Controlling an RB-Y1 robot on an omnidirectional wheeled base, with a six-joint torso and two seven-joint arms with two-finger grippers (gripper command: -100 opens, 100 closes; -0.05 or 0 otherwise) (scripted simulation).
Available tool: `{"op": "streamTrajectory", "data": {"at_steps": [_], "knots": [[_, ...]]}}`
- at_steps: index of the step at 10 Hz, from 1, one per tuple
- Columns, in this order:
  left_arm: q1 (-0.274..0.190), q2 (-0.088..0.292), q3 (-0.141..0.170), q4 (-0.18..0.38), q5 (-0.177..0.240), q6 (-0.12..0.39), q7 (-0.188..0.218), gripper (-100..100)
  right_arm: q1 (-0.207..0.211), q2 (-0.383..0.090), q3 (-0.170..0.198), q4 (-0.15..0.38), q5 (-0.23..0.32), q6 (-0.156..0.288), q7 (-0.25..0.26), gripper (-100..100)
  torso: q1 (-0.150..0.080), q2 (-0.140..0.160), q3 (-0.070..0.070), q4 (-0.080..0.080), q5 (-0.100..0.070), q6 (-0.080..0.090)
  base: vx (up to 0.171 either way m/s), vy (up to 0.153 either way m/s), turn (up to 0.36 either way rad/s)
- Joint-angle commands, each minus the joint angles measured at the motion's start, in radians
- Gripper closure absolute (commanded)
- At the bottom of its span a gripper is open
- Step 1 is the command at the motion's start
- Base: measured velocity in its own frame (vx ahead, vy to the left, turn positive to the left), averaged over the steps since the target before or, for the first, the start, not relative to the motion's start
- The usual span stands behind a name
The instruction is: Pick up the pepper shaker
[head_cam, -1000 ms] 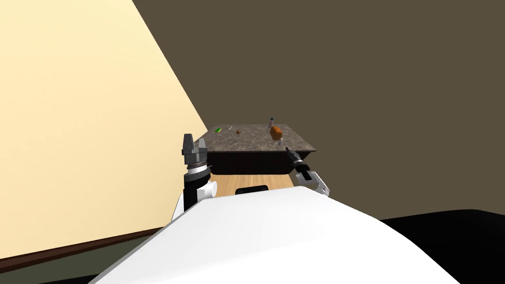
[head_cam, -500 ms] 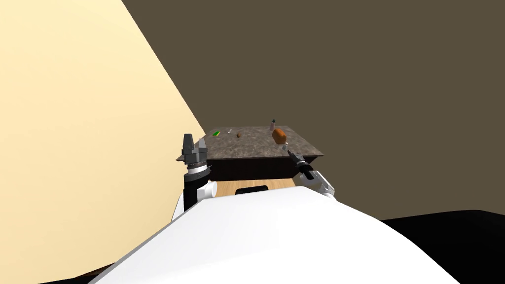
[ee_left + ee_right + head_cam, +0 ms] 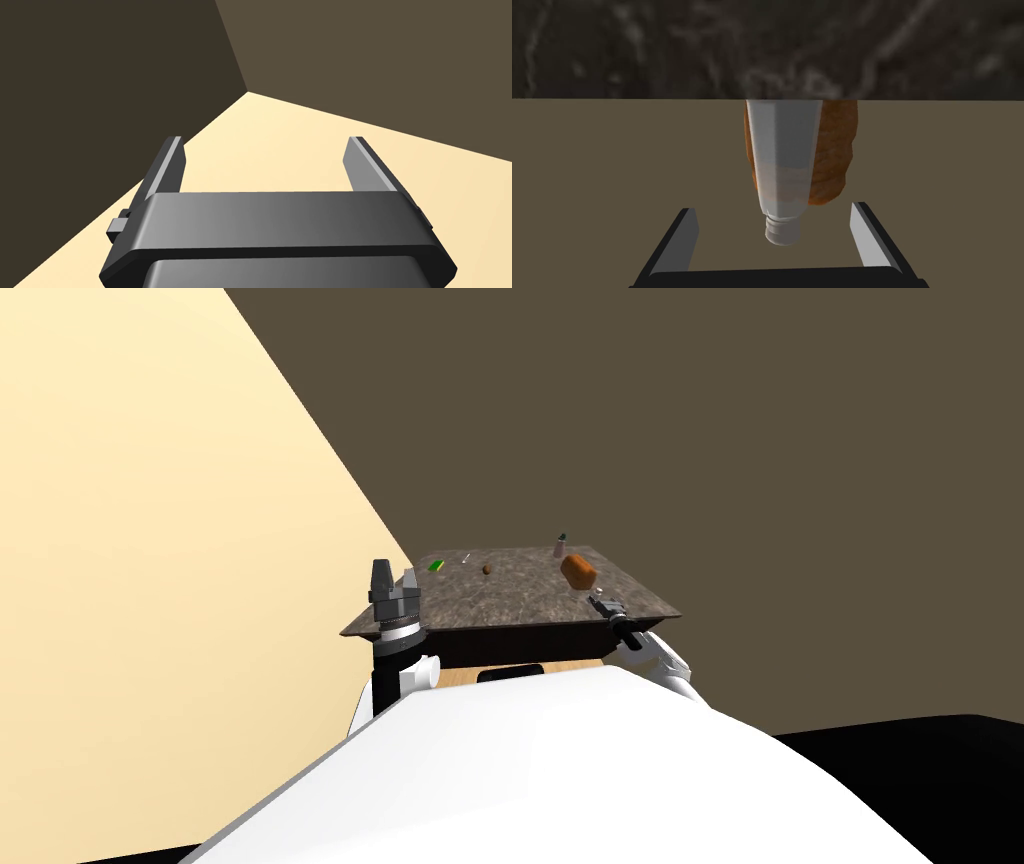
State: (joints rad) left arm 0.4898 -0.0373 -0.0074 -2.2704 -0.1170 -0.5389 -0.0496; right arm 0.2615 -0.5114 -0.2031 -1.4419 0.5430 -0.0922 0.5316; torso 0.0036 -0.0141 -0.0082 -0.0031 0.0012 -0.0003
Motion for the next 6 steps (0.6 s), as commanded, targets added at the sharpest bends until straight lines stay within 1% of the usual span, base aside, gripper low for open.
{"op": "streamTrajectory", "data": {"at_steps": [1,2,3,4,5,6], "knots": [[0.0,0.0,0.0,0.0,0.0,0.0,0.0,0,0.0,0.0,0.0,0.0,0.0,0.0,0.0,-100,0.0,0.0,0.0,0.0,0.0,0.0,0.087,0.04,-0.001],[0.0,0.0,0.0,0.0,0.0,0.0,0.0,0,-0.001,-0.001,0.0,0.002,0.002,0.001,0.004,0,-0.002,0.006,0.003,0.001,0.0,0.0,0.017,0.007,0.001],[0.0,0.0,0.0,0.0,0.0,0.0,0.0,0,-0.051,-0.001,0.016,0.052,0.001,-0.019,0.014,-100,-0.004,0.011,0.006,0.002,-0.001,0.0,-0.006,0.013,-0.119],[0.0,0.0,0.0,0.0,0.0,0.0,0.0,0,-0.066,-0.001,0.016,0.072,0.001,-0.019,0.014,-100,-0.005,0.013,0.008,0.003,-0.001,0.001,-0.021,0.012,-0.097],[0.0,0.0,0.0,0.0,0.0,0.0,0.0,0,-0.103,0.0,0.033,0.109,0.001,-0.038,0.025,-100,-0.005,0.015,0.008,0.003,-0.001,0.001,-0.035,0.013,-0.167],[0.0,0.0,0.0,0.0,0.0,0.0,0.0,0,-0.13,0.0,0.033,0.142,0.001,-0.038,0.025,-100,-0.005,0.016,0.009,0.003,-0.001,0.001,-0.028,0.015,-0.06]]}}
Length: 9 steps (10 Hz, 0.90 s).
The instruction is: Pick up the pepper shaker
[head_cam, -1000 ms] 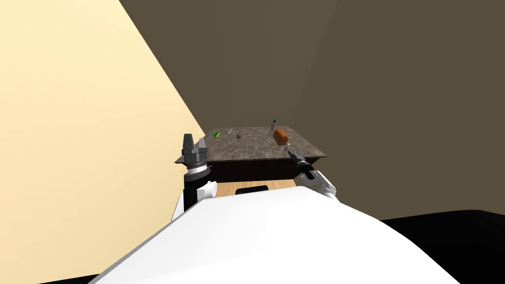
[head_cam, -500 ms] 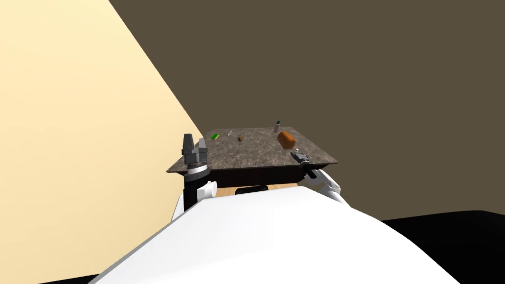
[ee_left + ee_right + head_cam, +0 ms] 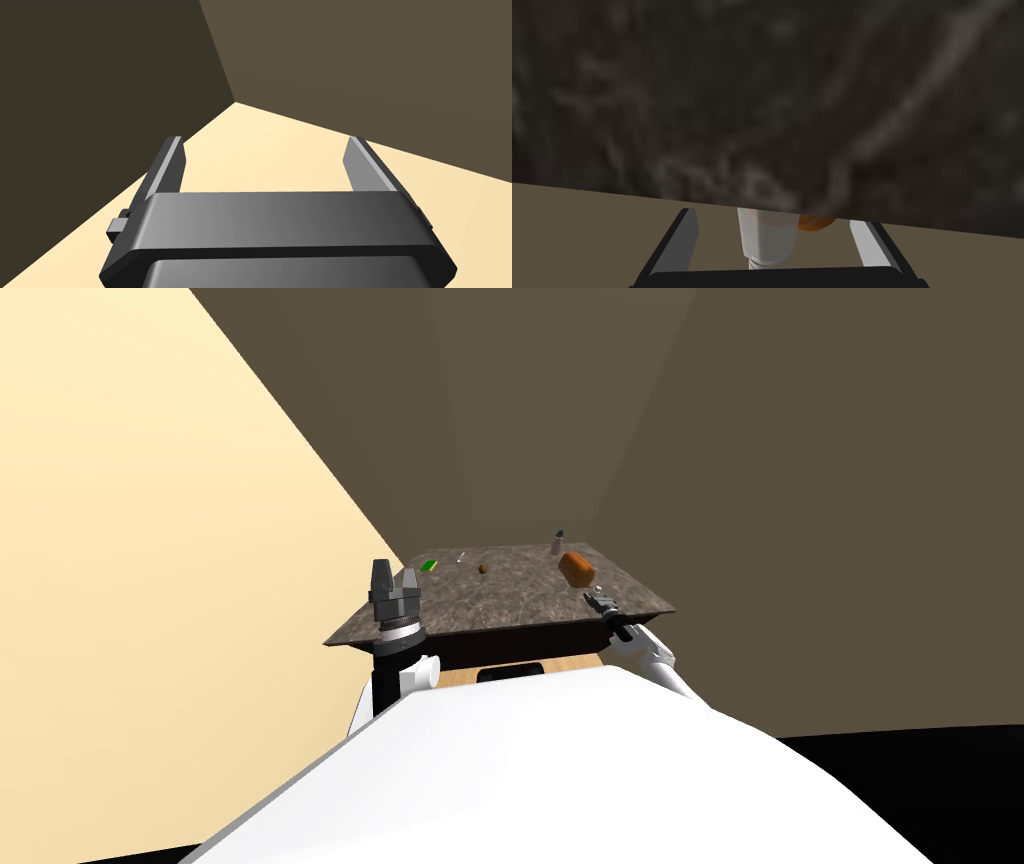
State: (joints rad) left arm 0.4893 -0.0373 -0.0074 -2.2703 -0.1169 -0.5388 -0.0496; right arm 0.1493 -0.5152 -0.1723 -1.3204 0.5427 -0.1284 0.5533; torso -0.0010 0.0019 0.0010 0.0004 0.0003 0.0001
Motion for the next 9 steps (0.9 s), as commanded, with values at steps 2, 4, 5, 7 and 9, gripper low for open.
{"op": "streamTrajectory", "data": {"at_steps": [2,4,5,7,9], "knots": [[0.0,0.0,0.0,0.0,0.0,0.0,0.0,0,-0.075,0.004,0.018,0.078,0.001,-0.022,0.014,-100,0.0,0.0,0.0,0.0,0.0,0.001,-0.022,0.013,-0.096],[0.0,0.0,0.0,0.0,0.0,0.0,0.0,0,-0.12,0.004,0.034,0.124,0.001,-0.041,0.025,-100,0.0,-0.001,-0.001,0.0,0.0,0.0,-0.013,0.003,-0.06],[0.0,0.0,0.0,0.0,0.0,0.0,0.0,0,-0.147,0.004,0.034,0.155,0.001,-0.041,0.025,-100,-0.001,-0.001,0.0,0.0,0.0,0.0,-0.019,0.009,-0.083],[0.0,0.0,0.0,0.0,0.0,0.0,0.0,0,-0.192,0.004,0.051,0.201,0.0,-0.061,0.036,-100,0.0,-0.001,-0.001,0.0,0.0,0.0,-0.013,0.007,-0.063],[0.0,0.0,0.0,0.0,0.0,0.0,0.0,0,-0.246,0.004,0.067,0.263,0.0,-0.081,0.047,-100,0.0,-0.001,0.0,0.0,0.0,0.0,-0.022,0.011,-0.12]]}}
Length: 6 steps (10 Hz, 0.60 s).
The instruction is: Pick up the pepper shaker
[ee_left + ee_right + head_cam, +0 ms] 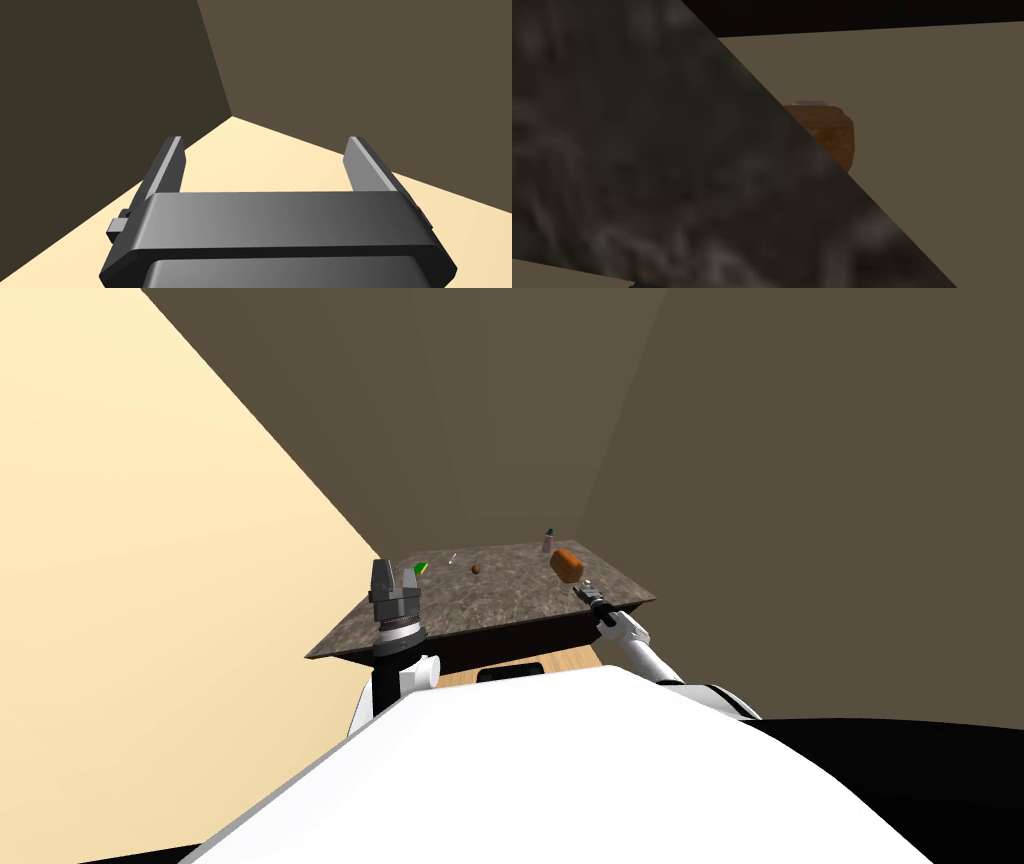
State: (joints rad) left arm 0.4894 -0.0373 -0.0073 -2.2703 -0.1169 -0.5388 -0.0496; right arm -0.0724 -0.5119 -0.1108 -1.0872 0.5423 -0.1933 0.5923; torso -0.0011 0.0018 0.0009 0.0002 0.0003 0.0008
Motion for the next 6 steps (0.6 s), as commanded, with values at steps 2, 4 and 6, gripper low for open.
{"op": "streamTrajectory", "data": {"at_steps": [2,4,6], "knots": [[0.0,0.0,0.0,0.0,0.0,0.0,0.0,0,-0.054,0.001,0.005,0.069,0.0,-0.016,0.008,-100,0.0,0.0,0.0,0.0,0.0,-0.001,-0.018,0.012,-0.017],[0.0,0.0,0.0,0.0,0.0,0.0,0.0,0,-0.119,0.001,0.022,0.139,0.0,-0.035,0.019,-100,0.0,0.0,0.0,0.0,0.0,0.0,-0.019,0.007,-0.109],[0.0,0.0,0.0,0.0,0.0,0.0,0.0,0,-0.183,0.001,0.038,0.209,-0.001,-0.055,0.03,-100,0.0,0.0,0.0,0.0,0.0,0.0,-0.026,0.01,-0.102]]}}
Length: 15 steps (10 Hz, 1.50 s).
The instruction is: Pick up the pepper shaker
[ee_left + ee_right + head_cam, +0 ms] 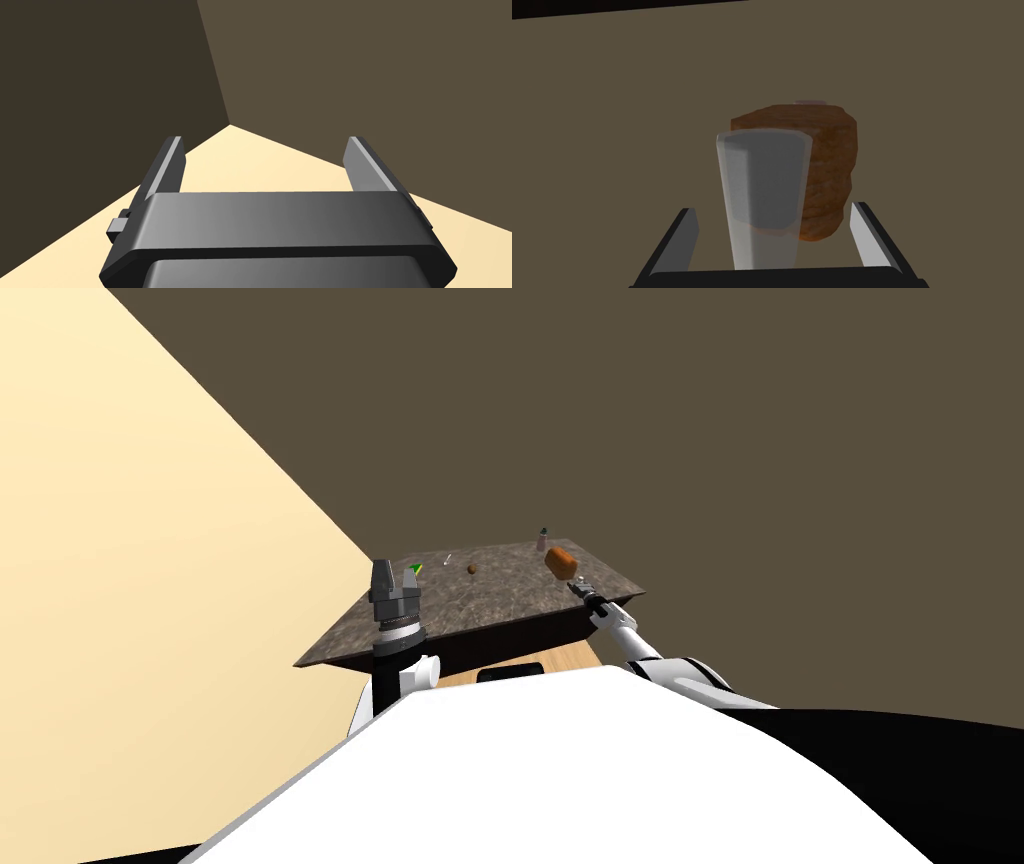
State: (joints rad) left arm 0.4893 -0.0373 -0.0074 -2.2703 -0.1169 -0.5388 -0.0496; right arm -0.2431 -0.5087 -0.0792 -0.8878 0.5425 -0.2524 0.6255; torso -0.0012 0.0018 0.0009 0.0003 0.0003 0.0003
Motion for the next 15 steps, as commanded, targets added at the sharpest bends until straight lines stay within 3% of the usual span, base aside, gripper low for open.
{"op": "streamTrajectory", "data": {"at_steps": [1,3,5,7,8,12,13,14,15], "knots": [[0.0,0.0,0.0,0.0,0.0,0.0,0.0,0,-0.05,-0.002,0.023,0.05,-0.001,-0.015,0.007,-100,0.0,0.0,0.0,0.0,0.0,0.0,-0.028,0.007,-0.14],[0.0,0.0,0.0,0.0,0.0,0.0,0.0,0,-0.077,-0.002,0.023,0.08,-0.001,-0.015,0.007,-100,0.0,0.0,0.0,0.0,0.0,0.0,-0.014,0.008,-0.03],[0.0,0.0,0.0,0.0,0.0,0.0,0.0,0,-0.141,-0.002,0.039,0.14,-0.001,-0.035,0.018,-100,0.0,0.0,0.0,0.0,0.0,0.001,-0.017,0.008,-0.111],[0.0,0.0,0.0,0.0,0.0,0.0,0.0,0,-0.136,-0.002,0.038,0.142,-0.002,-0.036,0.018,-100,0.0,-0.001,0.0,0.0,0.0,0.0,-0.004,0.002,0.009],[0.0,0.0,0.0,0.0,0.0,0.0,0.0,0,-0.137,-0.002,0.038,0.143,-0.001,-0.036,0.019,100,0.0,-0.001,-0.001,0.0,0.0,0.0,0.0,0.0,0.0],[0.0,0.0,0.0,0.0,0.0,0.0,0.0,0,-0.137,-0.002,0.037,0.143,-0.002,-0.036,0.018,100,-0.001,-0.002,-0.002,-0.001,0.0,0.0,0.0,0.0,0.0],[0.0,0.0,0.0,0.0,0.0,0.0,0.0,0,-0.137,-0.002,0.038,0.143,-0.002,-0.036,0.018,0,-0.001,-0.002,-0.002,-0.001,-0.001,0.0,0.0,0.0,0.0],[0.0,0.0,0.0,0.0,0.0,0.0,0.0,0,-0.087,-0.002,0.023,0.093,-0.001,-0.015,0.007,100,-0.001,-0.002,-0.002,-0.001,-0.001,0.0,0.023,-0.004,0.141],[0.0,0.0,0.0,0.0,0.0,0.0,0.0,0,-0.077,-0.002,0.023,0.093,-0.001,-0.015,0.007,100,-0.001,-0.004,-0.003,-0.003,-0.002,-0.002,0.026,-0.015,0.086]]}}
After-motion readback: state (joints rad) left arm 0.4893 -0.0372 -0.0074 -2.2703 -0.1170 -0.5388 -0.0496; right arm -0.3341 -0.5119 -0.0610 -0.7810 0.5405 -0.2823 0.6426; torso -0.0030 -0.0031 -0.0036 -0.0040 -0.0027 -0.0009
